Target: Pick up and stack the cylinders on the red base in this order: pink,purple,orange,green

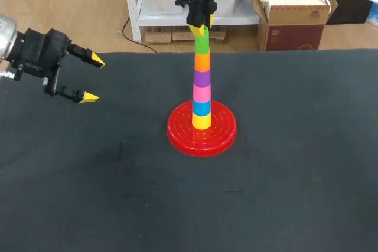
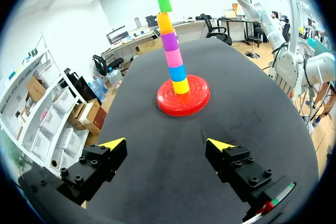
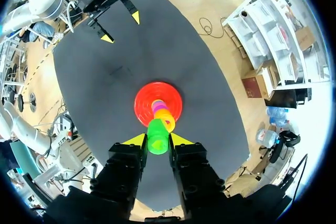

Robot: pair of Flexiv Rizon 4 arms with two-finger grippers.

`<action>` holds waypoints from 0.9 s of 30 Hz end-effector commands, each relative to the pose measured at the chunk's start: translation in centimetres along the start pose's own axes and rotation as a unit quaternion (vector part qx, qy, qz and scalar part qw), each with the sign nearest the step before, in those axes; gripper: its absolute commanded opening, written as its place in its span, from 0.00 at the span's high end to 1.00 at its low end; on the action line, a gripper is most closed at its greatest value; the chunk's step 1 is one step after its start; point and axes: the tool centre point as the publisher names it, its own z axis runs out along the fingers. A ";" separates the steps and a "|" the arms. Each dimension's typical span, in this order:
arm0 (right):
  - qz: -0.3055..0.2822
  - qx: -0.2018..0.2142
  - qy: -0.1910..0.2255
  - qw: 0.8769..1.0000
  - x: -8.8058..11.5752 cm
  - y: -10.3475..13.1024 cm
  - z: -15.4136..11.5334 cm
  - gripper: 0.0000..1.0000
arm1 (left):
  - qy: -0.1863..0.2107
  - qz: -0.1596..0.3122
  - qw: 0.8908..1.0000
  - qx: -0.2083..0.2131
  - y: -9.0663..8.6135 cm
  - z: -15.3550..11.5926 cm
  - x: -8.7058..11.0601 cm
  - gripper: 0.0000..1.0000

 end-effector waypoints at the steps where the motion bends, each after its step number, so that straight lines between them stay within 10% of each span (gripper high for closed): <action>1: -0.002 -0.001 0.001 1.000 -0.5 -0.2 0.4 1.00 | -0.001 0.001 1.000 -0.003 -0.2 0.0 0.1 0.00; 27: -0.012 -0.022 0.004 1.000 -1.0 -0.5 0.0 1.00 | -0.001 0.001 1.000 -0.003 -0.2 0.0 0.1 0.00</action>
